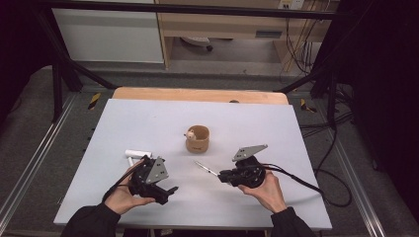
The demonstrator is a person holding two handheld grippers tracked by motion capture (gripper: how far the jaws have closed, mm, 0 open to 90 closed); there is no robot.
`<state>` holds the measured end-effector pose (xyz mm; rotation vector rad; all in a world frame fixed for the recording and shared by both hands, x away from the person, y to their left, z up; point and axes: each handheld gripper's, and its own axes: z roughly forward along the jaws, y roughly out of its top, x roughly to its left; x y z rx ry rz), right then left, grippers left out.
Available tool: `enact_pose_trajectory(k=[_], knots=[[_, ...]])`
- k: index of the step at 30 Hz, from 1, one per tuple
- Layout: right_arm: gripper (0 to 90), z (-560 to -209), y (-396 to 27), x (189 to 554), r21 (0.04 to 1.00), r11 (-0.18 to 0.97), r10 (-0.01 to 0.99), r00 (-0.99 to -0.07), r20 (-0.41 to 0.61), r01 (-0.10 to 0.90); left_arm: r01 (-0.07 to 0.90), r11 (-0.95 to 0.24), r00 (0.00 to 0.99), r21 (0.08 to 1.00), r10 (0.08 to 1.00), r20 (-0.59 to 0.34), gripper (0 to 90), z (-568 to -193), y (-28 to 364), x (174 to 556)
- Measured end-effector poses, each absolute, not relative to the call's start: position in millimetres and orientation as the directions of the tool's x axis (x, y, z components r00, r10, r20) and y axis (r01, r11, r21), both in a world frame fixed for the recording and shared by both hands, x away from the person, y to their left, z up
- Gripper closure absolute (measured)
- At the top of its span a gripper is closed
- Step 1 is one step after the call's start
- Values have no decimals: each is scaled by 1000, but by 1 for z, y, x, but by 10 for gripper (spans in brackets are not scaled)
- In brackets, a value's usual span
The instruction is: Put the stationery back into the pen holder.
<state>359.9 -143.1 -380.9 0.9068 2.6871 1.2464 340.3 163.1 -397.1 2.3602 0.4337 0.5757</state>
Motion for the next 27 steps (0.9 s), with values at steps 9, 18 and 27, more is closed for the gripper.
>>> enact_pose_trajectory(k=[9, 18, 27], knots=[[808, -377, -135, 359, 692, 538, 496, -844, 203, 482, 13, -803, 846, 595, 327, 422, 72, -394, 133, 339], [808, -374, -127, 359, 679, 563, 474, -857, 203, 472, -138, -833, 807, 536, 219, 548, 183, -397, 109, 337], [808, -372, -119, 359, 671, 570, 467, -859, 210, 474, -277, -856, 748, 436, 92, 657, 335, -403, 95, 334]])
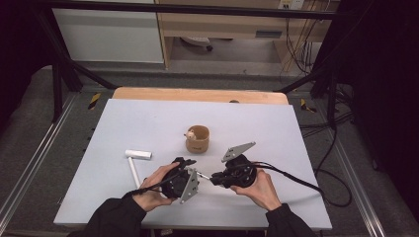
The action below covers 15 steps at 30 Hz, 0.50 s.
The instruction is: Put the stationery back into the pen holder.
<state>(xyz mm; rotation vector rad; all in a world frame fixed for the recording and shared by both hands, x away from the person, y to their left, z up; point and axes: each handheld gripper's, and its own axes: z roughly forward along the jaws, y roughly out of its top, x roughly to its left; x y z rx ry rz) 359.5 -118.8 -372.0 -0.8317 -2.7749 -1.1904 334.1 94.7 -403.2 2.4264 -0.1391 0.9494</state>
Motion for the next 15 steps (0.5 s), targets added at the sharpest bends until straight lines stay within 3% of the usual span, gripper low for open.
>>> enact_pose_trajectory(k=[15], knots=[[808, -368, -112, 360, 666, 578, 467, -860, 204, 472, -431, -836, 649, 339, -27, 760, 613, -409, 80, 325]])
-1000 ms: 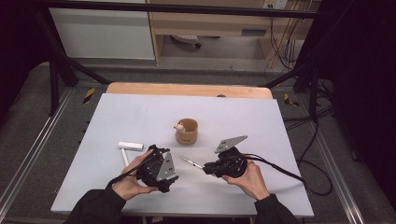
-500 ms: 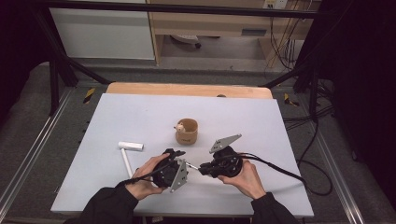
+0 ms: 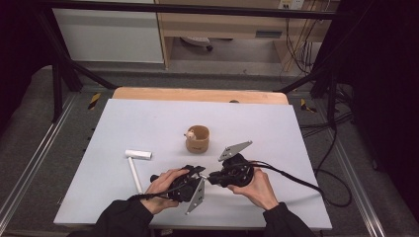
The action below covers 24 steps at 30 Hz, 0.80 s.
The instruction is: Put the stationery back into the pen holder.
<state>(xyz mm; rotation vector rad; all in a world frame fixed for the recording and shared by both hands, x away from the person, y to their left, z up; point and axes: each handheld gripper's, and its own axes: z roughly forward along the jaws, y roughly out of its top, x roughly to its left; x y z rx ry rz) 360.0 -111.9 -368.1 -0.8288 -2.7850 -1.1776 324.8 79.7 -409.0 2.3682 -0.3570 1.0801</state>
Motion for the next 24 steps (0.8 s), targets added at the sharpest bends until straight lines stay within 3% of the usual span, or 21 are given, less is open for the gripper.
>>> enact_pose_trajectory(k=[12, 24], knots=[[807, -367, -113, 360, 673, 563, 478, -854, 207, 479, -508, -808, 587, 297, -72, 807, 757, -410, 75, 319], [801, -367, -113, 359, 686, 549, 482, -851, 206, 477, -520, -811, 569, 268, -95, 817, 785, -410, 75, 319]])
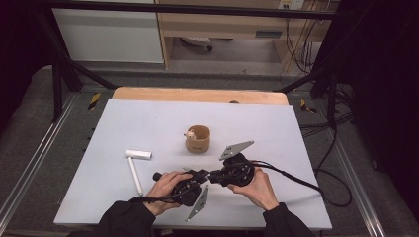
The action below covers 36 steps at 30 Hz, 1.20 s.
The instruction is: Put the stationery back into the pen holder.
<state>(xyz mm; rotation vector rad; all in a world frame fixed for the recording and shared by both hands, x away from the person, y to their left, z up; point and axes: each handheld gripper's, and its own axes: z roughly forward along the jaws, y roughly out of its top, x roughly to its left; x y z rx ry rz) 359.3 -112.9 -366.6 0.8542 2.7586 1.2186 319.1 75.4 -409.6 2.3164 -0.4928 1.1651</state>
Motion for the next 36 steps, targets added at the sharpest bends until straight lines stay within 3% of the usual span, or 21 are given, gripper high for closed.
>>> enact_pose_trajectory(k=[2, 13, 24, 36], knots=[[785, -366, -114, 360, 690, 546, 484, -851, 203, 475, -513, -814, 577, 271, -93, 811, 785, -410, 76, 320], [436, -358, -136, 360, 754, 462, 560, -813, 160, 467, -410, -863, 648, 295, -47, 760, 785, -415, 89, 328], [166, -376, -169, 361, 795, 391, 658, -745, 112, 465, -247, -888, 715, 389, 104, 692, 784, -412, 103, 339], [42, -410, -190, 366, 744, 405, 703, -701, 119, 532, -31, -803, 766, 595, 363, 530, 784, -397, 118, 355]])
